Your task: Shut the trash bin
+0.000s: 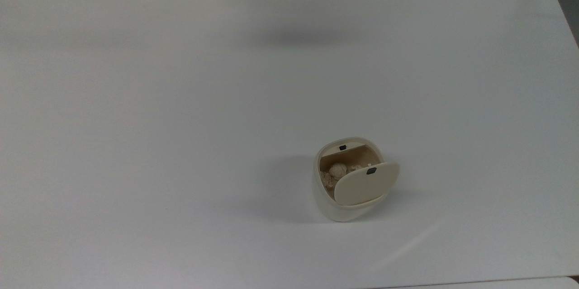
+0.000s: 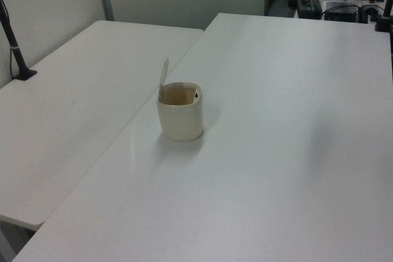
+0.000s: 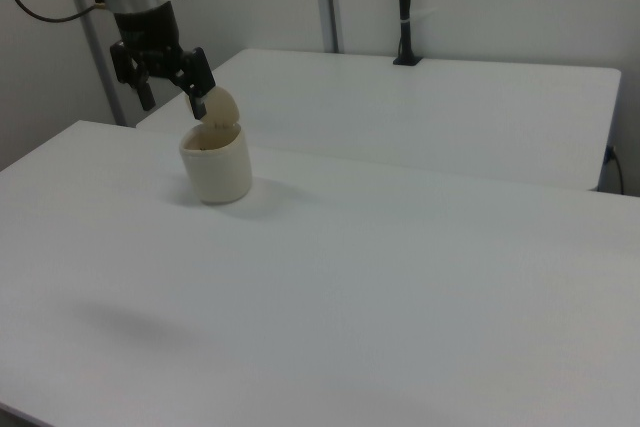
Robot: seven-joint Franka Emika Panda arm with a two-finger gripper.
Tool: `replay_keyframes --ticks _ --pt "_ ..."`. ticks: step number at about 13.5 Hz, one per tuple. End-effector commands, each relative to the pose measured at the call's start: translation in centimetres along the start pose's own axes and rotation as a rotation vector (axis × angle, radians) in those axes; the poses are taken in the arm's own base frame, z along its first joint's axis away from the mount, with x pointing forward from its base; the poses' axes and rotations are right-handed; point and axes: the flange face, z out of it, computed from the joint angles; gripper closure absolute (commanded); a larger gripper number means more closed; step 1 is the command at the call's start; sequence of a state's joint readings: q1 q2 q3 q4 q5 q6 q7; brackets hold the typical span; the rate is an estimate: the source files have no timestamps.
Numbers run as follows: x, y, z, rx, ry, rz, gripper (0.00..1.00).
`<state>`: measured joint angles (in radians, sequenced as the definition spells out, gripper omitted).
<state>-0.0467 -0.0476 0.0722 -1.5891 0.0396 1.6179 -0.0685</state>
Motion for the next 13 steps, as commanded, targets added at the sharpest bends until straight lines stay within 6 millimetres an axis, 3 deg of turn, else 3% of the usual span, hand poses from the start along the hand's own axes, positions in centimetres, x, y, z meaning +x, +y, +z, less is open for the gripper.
replay_keyframes --ticks 1,13 --pt "-0.43 0.05 -0.06 -0.012 0.018 0.005 0.00" --pt "-0.57 0.26 -0.08 -0.011 0.012 -0.003 0.00"
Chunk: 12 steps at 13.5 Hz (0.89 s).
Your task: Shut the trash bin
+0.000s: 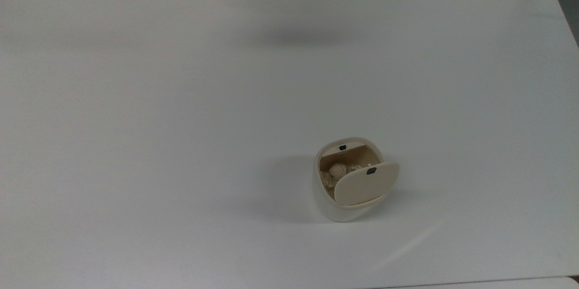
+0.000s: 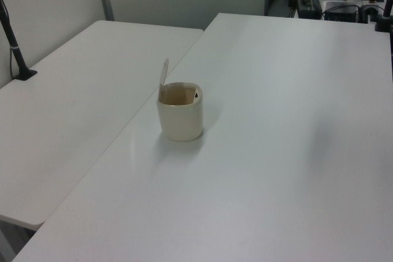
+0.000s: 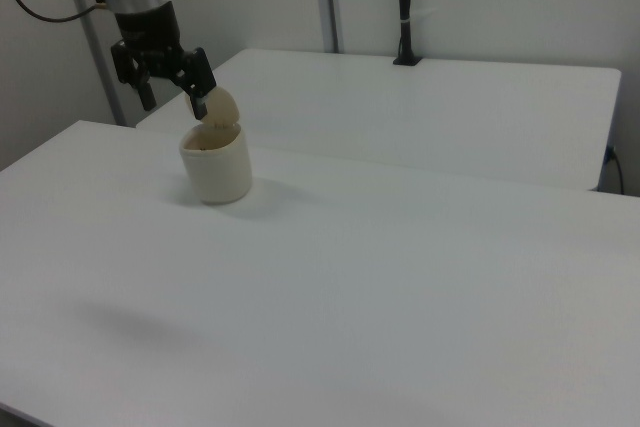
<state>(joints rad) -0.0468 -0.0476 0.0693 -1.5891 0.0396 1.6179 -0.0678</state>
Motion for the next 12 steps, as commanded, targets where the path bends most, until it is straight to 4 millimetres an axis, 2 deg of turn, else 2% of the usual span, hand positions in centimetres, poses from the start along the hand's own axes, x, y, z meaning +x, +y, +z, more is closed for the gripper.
replay_keyframes --ticks 1,6,8,12 --pt "-0.6 0.1 -0.1 -0.010 0.010 -0.008 0.00" --pt "-0.7 0.3 -0.1 -0.017 -0.003 -0.022 0.00" --pt "-1.1 1.6 -0.3 -0.017 -0.014 -0.054 0.00" --pt "-1.2 1.4 -0.1 -0.015 -0.039 -0.050 0.00"
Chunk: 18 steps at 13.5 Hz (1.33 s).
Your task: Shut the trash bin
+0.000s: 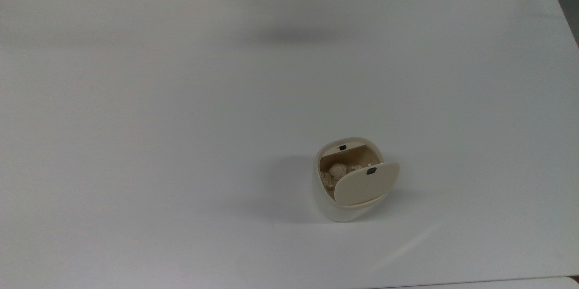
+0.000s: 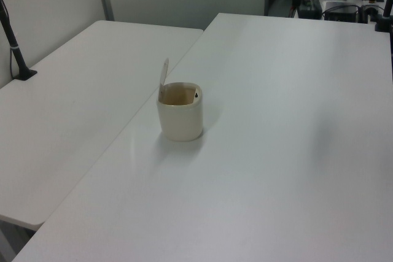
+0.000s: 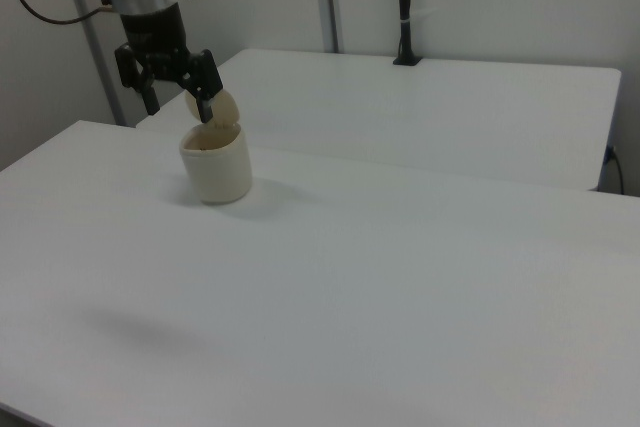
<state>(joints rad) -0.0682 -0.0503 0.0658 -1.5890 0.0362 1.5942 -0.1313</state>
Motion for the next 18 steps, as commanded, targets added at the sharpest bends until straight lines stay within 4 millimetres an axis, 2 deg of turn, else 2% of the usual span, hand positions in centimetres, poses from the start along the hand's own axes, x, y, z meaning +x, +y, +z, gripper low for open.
replay_keyframes --ticks 1,2,3,4,5,7,8,9,11,13,14,16,18 --pt "-0.8 0.0 -0.2 -0.016 -0.016 0.004 0.01" --pt "-0.7 0.0 -0.1 -0.017 -0.013 0.006 0.01" --pt "-0.6 -0.1 -0.5 -0.014 -0.001 0.004 0.12" --pt "-0.4 -0.8 -0.6 -0.013 0.012 0.001 0.28" --pt "0.0 -1.7 -1.1 -0.013 0.045 0.017 0.38" --pt "1.8 -2.0 -1.4 0.000 0.147 0.199 0.72" --pt "2.9 -2.6 -1.0 0.017 0.183 0.289 0.93" --pt "4.2 -3.5 -0.4 0.036 0.217 0.367 1.00" --pt "6.5 -5.3 0.8 0.075 0.272 0.496 1.00" --pt "9.2 -6.4 2.8 0.127 0.295 0.737 1.00" --pt "10.1 -6.9 2.9 0.154 0.319 0.799 1.00" --pt "13.0 -9.7 4.7 0.224 0.368 0.917 1.00" --pt "14.6 -10.6 5.7 0.281 0.416 0.990 1.00"
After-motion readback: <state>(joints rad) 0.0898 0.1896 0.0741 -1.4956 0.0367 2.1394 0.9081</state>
